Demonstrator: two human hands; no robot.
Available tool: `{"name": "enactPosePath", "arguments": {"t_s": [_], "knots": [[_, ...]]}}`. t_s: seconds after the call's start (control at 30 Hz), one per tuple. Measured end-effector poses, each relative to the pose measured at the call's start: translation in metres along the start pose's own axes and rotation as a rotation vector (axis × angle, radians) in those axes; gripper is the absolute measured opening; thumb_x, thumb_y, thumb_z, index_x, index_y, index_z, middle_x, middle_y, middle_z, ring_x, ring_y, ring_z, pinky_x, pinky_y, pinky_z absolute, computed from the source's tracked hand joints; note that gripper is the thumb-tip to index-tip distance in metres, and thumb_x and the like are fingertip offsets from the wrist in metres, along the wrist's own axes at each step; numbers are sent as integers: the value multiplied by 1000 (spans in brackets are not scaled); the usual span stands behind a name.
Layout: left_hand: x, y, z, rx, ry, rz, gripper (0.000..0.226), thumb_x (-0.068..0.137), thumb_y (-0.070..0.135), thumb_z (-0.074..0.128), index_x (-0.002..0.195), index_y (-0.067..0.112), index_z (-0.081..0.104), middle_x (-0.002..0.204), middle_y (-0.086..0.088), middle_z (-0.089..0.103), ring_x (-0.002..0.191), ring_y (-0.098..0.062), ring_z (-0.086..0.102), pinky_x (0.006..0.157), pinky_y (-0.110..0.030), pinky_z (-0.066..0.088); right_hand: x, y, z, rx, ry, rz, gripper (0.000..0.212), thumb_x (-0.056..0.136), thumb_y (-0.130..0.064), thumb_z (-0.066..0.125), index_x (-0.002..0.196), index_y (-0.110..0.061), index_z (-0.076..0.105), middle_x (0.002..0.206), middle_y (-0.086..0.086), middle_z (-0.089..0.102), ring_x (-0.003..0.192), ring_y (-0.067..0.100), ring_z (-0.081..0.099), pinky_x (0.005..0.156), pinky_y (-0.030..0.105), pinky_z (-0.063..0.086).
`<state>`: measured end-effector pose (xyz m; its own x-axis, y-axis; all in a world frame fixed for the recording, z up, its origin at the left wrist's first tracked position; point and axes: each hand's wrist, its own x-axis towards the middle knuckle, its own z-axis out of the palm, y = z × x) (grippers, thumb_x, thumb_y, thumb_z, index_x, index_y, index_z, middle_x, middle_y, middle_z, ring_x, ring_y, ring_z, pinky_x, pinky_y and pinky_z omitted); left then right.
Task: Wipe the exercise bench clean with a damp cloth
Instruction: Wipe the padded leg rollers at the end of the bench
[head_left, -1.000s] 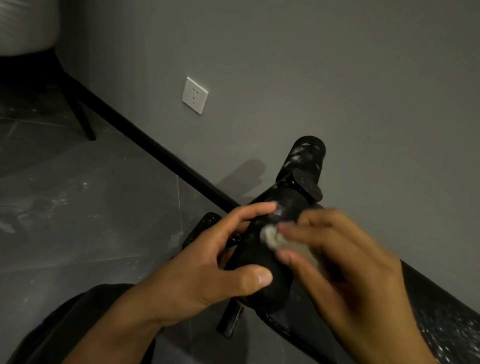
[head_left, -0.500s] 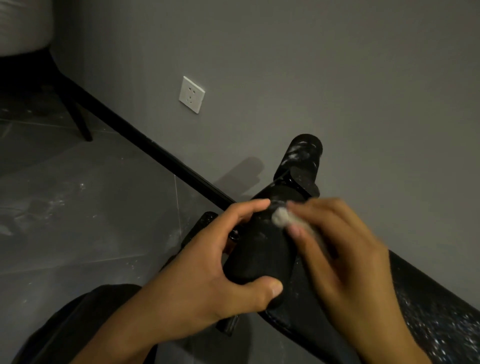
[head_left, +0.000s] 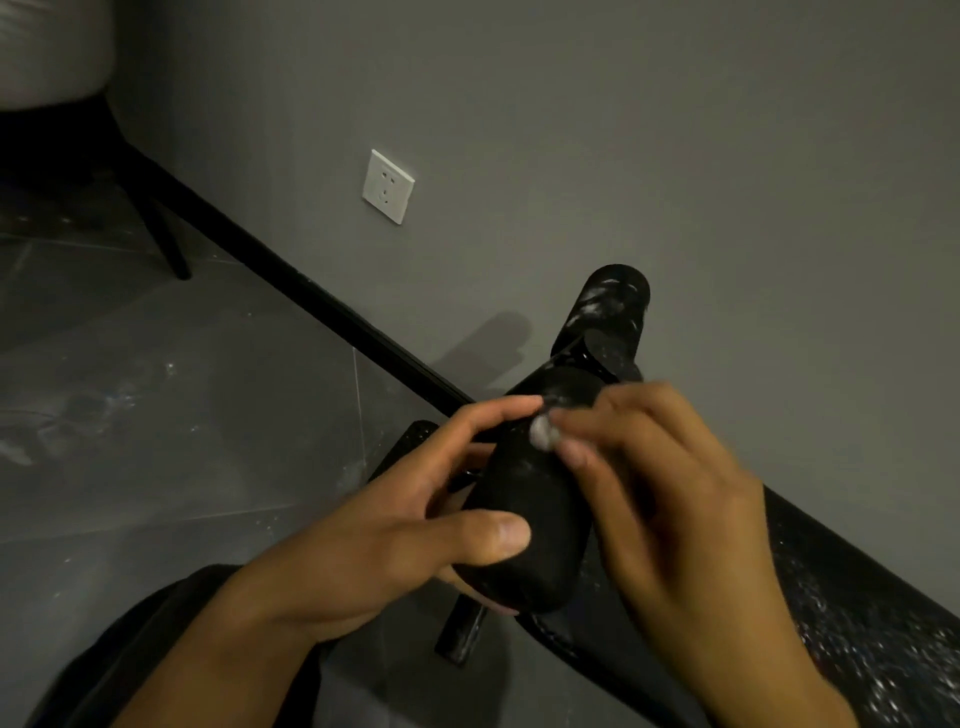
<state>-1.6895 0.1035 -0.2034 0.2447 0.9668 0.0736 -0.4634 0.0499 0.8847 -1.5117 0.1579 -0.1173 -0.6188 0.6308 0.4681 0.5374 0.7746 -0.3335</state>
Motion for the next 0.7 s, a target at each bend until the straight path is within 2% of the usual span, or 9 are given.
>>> {"name": "enactPosePath", "arguments": {"t_s": [0.13, 0.23, 0.33, 0.47, 0.53, 0.6, 0.7], "knots": [[2, -1, -1, -56, -13, -10, 71, 75, 24, 79, 136, 50, 56, 142, -5, 58, 130, -31, 60, 98, -55, 55, -10, -4, -4, 50, -25, -70, 14, 95, -20, 66, 105, -18, 75, 106, -4, 57, 98, 6, 61, 79, 15, 46], [2, -1, 1, -63, -8, -15, 72, 72, 23, 80, 136, 48, 57, 140, -6, 58, 128, -33, 61, 88, -55, 58, 16, 11, -2, -65, -4, -15, 16, 97, -22, 64, 107, -17, 74, 105, -5, 57, 95, 0, 57, 79, 10, 44], [1, -1, 2, -50, 29, -9, 74, 70, 24, 82, 135, 49, 57, 140, -7, 58, 127, -32, 62, 89, -56, 59, 31, 15, 3, -116, 16, 53, 20, 98, -25, 61, 109, -16, 74, 105, -5, 57, 89, 1, 56, 78, 10, 45], [-1, 1, 5, -24, 36, 2, 76, 72, 23, 83, 136, 50, 55, 139, -3, 58, 125, -30, 64, 86, -60, 59, -4, -6, -4, -24, -6, 12, 15, 99, -22, 61, 107, -22, 74, 104, -8, 56, 97, 1, 59, 78, 12, 45], [-2, 2, 7, 51, 50, 10, 79, 70, 26, 84, 137, 53, 53, 140, 4, 57, 125, -25, 64, 88, -56, 60, -22, -14, -8, 22, 2, -22, 15, 94, -27, 62, 104, -27, 75, 102, -9, 58, 97, 2, 61, 79, 11, 44], [-2, 3, 8, 144, 69, 23, 81, 69, 32, 85, 138, 56, 50, 140, 11, 56, 125, -18, 64, 93, -44, 60, -25, -10, -10, 25, 20, -32, 16, 91, -30, 64, 103, -27, 74, 102, -8, 59, 97, 4, 62, 79, 12, 45], [-3, 4, 12, 211, 87, 46, 83, 68, 36, 86, 138, 58, 47, 139, 17, 55, 122, -13, 65, 95, -36, 59, -3, 12, -7, -27, 47, 54, 15, 97, -28, 62, 109, -25, 71, 104, -9, 58, 98, 3, 59, 79, 13, 47]]}}
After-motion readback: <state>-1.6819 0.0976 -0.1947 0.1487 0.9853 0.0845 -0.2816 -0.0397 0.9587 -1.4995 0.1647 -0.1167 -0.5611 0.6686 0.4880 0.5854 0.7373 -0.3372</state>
